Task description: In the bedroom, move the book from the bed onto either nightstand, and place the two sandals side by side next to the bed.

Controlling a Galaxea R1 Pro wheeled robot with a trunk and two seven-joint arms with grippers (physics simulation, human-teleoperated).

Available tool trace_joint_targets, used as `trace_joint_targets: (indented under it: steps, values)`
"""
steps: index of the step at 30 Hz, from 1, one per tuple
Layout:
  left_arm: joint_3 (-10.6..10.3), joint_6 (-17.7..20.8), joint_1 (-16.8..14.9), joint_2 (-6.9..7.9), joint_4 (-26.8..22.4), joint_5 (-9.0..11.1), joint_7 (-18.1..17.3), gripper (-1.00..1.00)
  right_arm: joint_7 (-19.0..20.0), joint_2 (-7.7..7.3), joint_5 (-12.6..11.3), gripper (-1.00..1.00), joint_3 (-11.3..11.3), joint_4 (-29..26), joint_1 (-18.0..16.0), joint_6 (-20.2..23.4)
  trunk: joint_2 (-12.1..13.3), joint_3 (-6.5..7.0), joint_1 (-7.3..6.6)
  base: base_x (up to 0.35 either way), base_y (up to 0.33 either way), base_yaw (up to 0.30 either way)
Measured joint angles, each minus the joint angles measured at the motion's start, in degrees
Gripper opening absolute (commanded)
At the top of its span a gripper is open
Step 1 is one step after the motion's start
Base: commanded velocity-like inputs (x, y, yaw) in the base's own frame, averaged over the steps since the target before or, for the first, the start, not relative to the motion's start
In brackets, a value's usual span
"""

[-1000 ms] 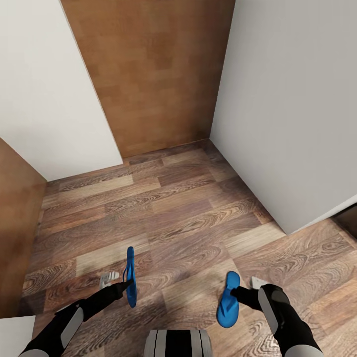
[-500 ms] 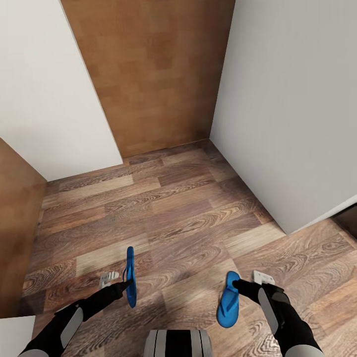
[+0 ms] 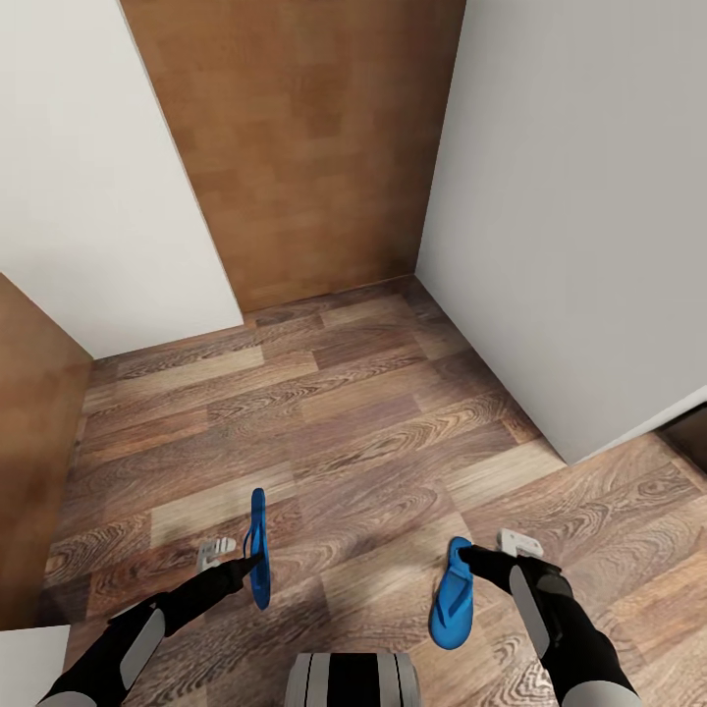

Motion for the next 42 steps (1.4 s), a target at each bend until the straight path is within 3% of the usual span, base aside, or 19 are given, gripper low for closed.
trace_joint_targets:
  steps: [2, 5, 7, 13, 24, 37, 42]
  values:
    - [0.0, 0.0, 0.0, -0.01, 0.0, 0.0, 0.0, -1.00, 0.0, 0.22, 0.0, 1.00, 1.3, 0.1, 0.0, 0.0, 0.0, 0.00, 0.00, 0.000, 0.000, 0.000]
    - [0.0, 0.0, 0.0, -0.03, 0.0, 0.0, 0.0, -1.00, -0.2, 0.83, -0.3, 1.00, 7.5, 0.2, 0.0, -0.3, 0.0, 0.00, 0.00, 0.000, 0.000, 0.000]
    - [0.0, 0.0, 0.0, -0.03, 0.0, 0.0, 0.0, -1.00, -0.3, 0.97, -0.4, 1.00, 10.0, 0.3, 0.0, -1.1, 0.0, 0.00, 0.00, 0.000, 0.000, 0.000]
    - [0.0, 0.0, 0.0, -0.03, 0.1, -0.1, 0.1, -1.00, -0.3, 1.02, -0.7, 1.00, 12.3, 0.5, 0.0, -4.3, 0.0, 0.00, 0.00, 0.000, 0.000, 0.000]
    - [-0.1, 0.0, 0.0, -0.03, 0.1, -0.1, 0.2, -1.00, -0.3, 1.02, -0.8, 1.00, 12.6, 0.6, 0.0, -6.8, 0.0, 0.00, 0.00, 0.000, 0.000, 0.000]
    - [-0.1, 0.0, 0.0, -0.03, 0.1, -0.1, 0.3, -1.00, -0.3, 1.01, -0.7, 1.00, 12.4, 2.5, 0.0, -7.0, -0.2, -2.88, 0.34, 0.000, 0.000, 0.000]
    - [-0.1, 0.0, 0.0, -0.03, 0.1, -0.1, 0.3, -1.00, -0.4, 1.01, -0.6, 1.00, 12.3, 3.0, 0.0, -8.6, -0.2, -2.88, 0.33, 0.000, 0.000, 0.000]
